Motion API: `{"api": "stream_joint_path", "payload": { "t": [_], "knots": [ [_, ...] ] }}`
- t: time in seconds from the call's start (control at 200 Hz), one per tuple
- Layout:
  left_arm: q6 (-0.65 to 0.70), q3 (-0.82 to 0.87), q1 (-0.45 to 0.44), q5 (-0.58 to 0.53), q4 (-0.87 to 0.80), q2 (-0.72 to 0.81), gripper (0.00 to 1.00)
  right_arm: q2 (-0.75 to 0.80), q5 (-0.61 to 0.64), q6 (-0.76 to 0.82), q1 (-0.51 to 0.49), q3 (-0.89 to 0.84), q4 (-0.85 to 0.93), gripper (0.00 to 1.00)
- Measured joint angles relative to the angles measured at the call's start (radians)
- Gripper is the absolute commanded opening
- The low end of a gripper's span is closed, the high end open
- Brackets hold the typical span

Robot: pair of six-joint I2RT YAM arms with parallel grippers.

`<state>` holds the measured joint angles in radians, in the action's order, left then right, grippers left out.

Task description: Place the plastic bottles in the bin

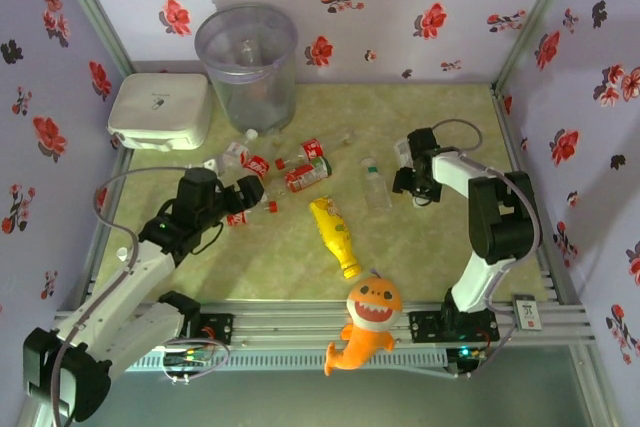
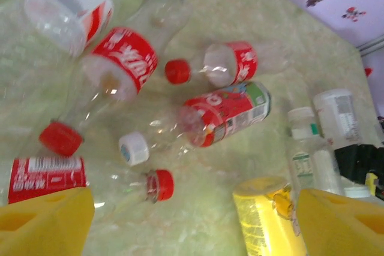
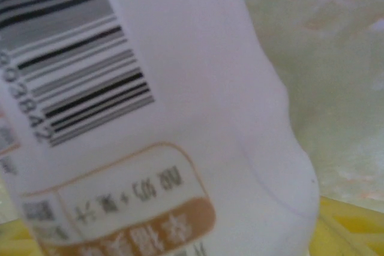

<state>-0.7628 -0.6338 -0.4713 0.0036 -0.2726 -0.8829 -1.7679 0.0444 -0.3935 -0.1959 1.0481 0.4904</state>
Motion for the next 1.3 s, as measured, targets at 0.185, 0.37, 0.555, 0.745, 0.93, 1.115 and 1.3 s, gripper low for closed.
{"api": "stream_joint_path", "payload": {
  "t": [0.185,0.37,0.555,0.745,0.93,1.115,1.3],
  "knots": [
    [-0.031,0.025,-0.002,0.001,0.021,0.0,0.88,-0.006,0.005,-0.001,0.002,-0.003,-0.009,0.64],
    [-0.072,0.047,-0.002,0.044,0.096,-0.008,0.88,0.001,0.005,0.001,0.003,-0.006,-0.009,0.6],
    [-0.12,0.05,-0.002,0.106,0.19,-0.063,0.88,0.065,0.005,0.018,0.003,-0.008,0.01,0.57],
    [-0.169,0.05,-0.002,0.192,0.317,-0.142,0.95,0.27,-0.003,0.055,0.003,-0.018,0.05,0.51],
    [-0.182,0.005,-0.04,0.248,0.39,-0.245,1.0,0.504,-0.149,0.06,-0.046,-0.067,0.069,0.49],
    [-0.206,-0.072,-0.11,0.286,0.518,-0.319,1.0,0.626,-0.29,0.04,-0.253,-0.097,0.061,0.48],
    [-0.249,-0.104,-0.173,0.331,0.663,-0.422,1.0,0.607,-0.38,0.0,-0.362,-0.102,0.012,0.48]
  ]
}}
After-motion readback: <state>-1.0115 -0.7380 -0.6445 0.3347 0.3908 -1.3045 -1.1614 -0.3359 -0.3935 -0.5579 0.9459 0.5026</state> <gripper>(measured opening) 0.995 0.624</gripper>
